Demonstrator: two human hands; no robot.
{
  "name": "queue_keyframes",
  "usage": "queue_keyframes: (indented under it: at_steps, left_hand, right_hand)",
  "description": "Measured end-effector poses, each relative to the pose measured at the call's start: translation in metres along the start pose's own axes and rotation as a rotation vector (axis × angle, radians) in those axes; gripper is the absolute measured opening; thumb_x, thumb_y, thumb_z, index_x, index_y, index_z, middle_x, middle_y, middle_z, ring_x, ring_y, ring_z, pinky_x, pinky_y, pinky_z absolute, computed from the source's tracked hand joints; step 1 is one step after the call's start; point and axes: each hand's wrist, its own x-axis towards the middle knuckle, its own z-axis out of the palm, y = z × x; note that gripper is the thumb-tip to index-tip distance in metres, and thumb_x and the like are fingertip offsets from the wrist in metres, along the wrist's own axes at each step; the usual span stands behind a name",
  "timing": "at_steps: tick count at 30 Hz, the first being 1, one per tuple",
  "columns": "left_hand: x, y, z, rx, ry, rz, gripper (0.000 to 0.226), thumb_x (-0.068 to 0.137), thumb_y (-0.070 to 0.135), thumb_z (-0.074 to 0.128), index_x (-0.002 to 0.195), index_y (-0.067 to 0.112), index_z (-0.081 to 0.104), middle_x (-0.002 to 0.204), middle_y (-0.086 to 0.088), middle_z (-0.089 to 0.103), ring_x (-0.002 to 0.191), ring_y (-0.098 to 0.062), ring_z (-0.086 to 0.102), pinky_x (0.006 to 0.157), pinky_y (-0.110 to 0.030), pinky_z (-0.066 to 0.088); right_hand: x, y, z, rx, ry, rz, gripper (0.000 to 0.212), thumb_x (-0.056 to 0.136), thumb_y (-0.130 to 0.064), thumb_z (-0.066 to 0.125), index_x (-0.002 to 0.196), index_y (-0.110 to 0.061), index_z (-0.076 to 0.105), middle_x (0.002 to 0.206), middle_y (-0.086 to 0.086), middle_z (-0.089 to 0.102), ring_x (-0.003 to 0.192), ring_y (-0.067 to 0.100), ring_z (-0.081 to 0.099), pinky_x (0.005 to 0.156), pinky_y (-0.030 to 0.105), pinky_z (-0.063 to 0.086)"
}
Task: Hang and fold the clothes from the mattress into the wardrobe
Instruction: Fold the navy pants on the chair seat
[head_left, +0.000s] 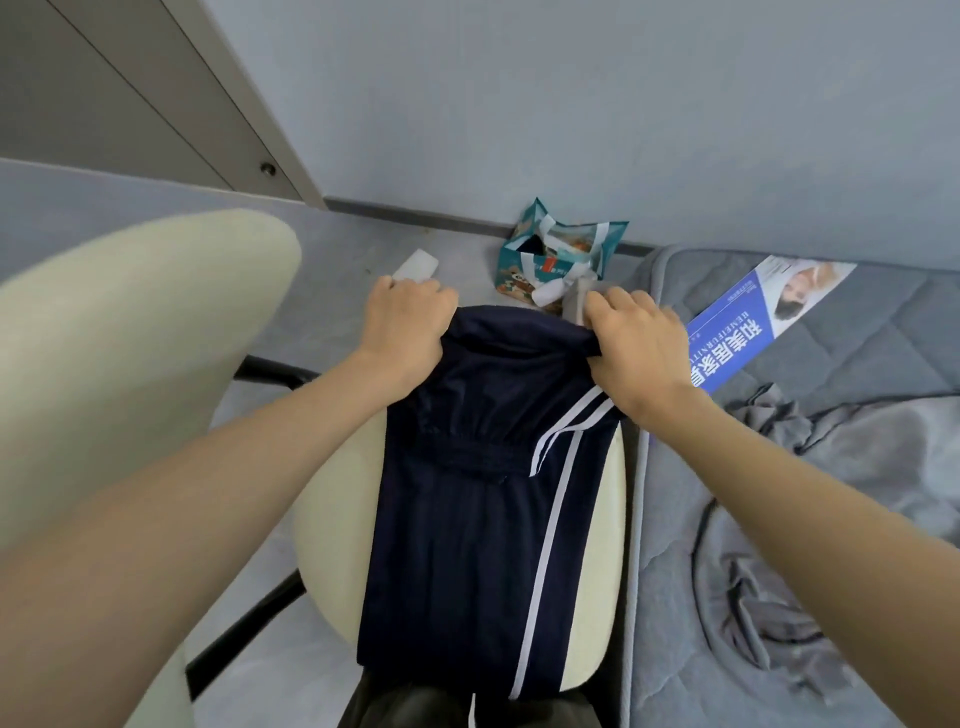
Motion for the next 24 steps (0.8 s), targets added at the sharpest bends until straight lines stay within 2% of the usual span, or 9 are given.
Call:
queue_keyframes:
  at_steps: [3, 5, 7, 9, 12, 15, 21, 23, 24]
  left_hand:
    - [0.012, -0.001, -0.017, 0.011, 0.154, -0.013, 0.025, 0.075, -0.004, 0.055, 0.093, 0.013, 0.061, 0.082, -0.004, 0.058, 0.077, -0.028, 0.055, 0.072, -0.033, 0.028]
    - [0.009, -0.002, -0.022, 0.025, 0.252, 0.000, 0.030, 0.072, -0.004, 0.059, 0.094, 0.016, 0.065, 0.080, -0.003, 0.059, 0.075, -0.028, 0.056, 0.093, -0.038, 0.032]
    - [0.002, -0.004, -0.024, 0.046, 0.351, 0.041, 0.037, 0.067, -0.005, 0.063, 0.098, 0.016, 0.067, 0.079, -0.002, 0.060, 0.073, -0.027, 0.057, 0.106, -0.046, 0.027]
    - [-0.009, -0.003, -0.022, 0.054, 0.420, 0.079, 0.046, 0.063, -0.007, 0.067, 0.103, 0.016, 0.067, 0.079, -0.003, 0.061, 0.073, -0.027, 0.057, 0.106, -0.049, 0.028]
    - [-0.041, 0.005, -0.007, 0.050, 0.430, 0.126, 0.051, 0.064, -0.011, 0.064, 0.108, 0.014, 0.066, 0.079, -0.004, 0.062, 0.074, -0.028, 0.056, 0.101, -0.048, 0.036]
    - [-0.088, 0.017, 0.025, 0.091, 0.350, 0.175, 0.062, 0.067, -0.011, 0.048, 0.122, 0.013, 0.061, 0.079, -0.008, 0.056, 0.073, -0.029, 0.054, 0.096, -0.046, 0.045]
    - [-0.158, 0.025, 0.092, 0.215, -0.025, 0.122, 0.110, 0.044, -0.001, 0.078, 0.144, 0.025, 0.040, 0.074, -0.006, 0.049, 0.070, -0.025, 0.050, 0.092, -0.046, 0.047]
    - [-0.172, 0.028, 0.101, 0.229, -0.195, 0.124, 0.122, 0.046, 0.006, 0.081, 0.150, 0.028, 0.019, 0.080, -0.004, 0.053, 0.078, -0.024, 0.052, 0.097, -0.043, 0.042]
    - [-0.177, 0.029, 0.106, 0.206, -0.279, 0.145, 0.121, 0.055, 0.009, 0.078, 0.151, 0.030, 0.007, 0.087, -0.003, 0.054, 0.085, -0.024, 0.053, 0.100, -0.042, 0.037]
  right_hand:
    - [0.011, 0.009, -0.019, -0.040, 0.170, 0.019, 0.030, 0.072, -0.001, 0.063, 0.099, -0.008, 0.052, 0.098, 0.012, 0.057, 0.091, 0.034, 0.050, 0.073, 0.037, 0.027]
    - [0.011, 0.012, -0.027, -0.081, 0.295, 0.009, 0.031, 0.062, 0.004, 0.064, 0.089, -0.008, 0.053, 0.087, 0.012, 0.057, 0.080, 0.033, 0.051, 0.072, 0.037, 0.024]
    - [0.006, 0.013, -0.032, -0.106, 0.378, -0.014, 0.031, 0.058, 0.006, 0.063, 0.084, -0.009, 0.052, 0.082, 0.011, 0.055, 0.074, 0.032, 0.049, 0.072, 0.037, 0.023]
    - [-0.006, 0.014, -0.028, -0.115, 0.399, -0.046, 0.033, 0.057, 0.005, 0.065, 0.084, -0.008, 0.051, 0.082, 0.011, 0.054, 0.074, 0.031, 0.049, 0.072, 0.035, 0.024]
    - [-0.036, 0.006, -0.007, -0.135, 0.355, -0.099, 0.037, 0.055, 0.004, 0.068, 0.087, -0.008, 0.053, 0.084, 0.010, 0.053, 0.074, 0.030, 0.049, 0.067, 0.035, 0.025]
    - [-0.081, -0.007, 0.025, -0.154, 0.218, -0.137, 0.037, 0.050, 0.005, 0.068, 0.080, -0.011, 0.053, 0.078, 0.008, 0.051, 0.066, 0.029, 0.050, 0.060, 0.033, 0.023]
    - [-0.145, -0.037, 0.093, -0.147, -0.159, -0.198, 0.051, 0.031, -0.001, 0.080, 0.073, -0.016, 0.055, 0.066, 0.002, 0.048, 0.056, 0.022, 0.047, 0.057, 0.031, 0.028]
    - [-0.156, -0.048, 0.102, -0.157, -0.280, -0.189, 0.052, 0.039, -0.006, 0.083, 0.083, -0.018, 0.058, 0.075, 0.001, 0.052, 0.066, 0.021, 0.051, 0.064, 0.031, 0.037]
    - [-0.160, -0.052, 0.103, -0.157, -0.337, -0.193, 0.049, 0.051, -0.011, 0.082, 0.093, -0.018, 0.057, 0.086, 0.002, 0.053, 0.077, 0.022, 0.053, 0.072, 0.032, 0.038]
